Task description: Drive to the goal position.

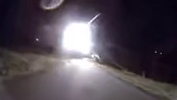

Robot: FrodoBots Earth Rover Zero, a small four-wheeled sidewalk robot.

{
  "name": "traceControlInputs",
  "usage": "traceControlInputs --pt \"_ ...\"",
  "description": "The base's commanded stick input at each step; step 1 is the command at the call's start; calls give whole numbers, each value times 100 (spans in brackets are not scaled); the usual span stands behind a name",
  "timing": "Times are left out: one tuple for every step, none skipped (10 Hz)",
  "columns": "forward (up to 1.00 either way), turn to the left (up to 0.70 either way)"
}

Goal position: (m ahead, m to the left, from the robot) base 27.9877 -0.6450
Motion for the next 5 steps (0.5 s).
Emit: traceControlInputs --pt "100 0" --pt "100 0" --pt "100 2" --pt "100 40" --pt "100 40"
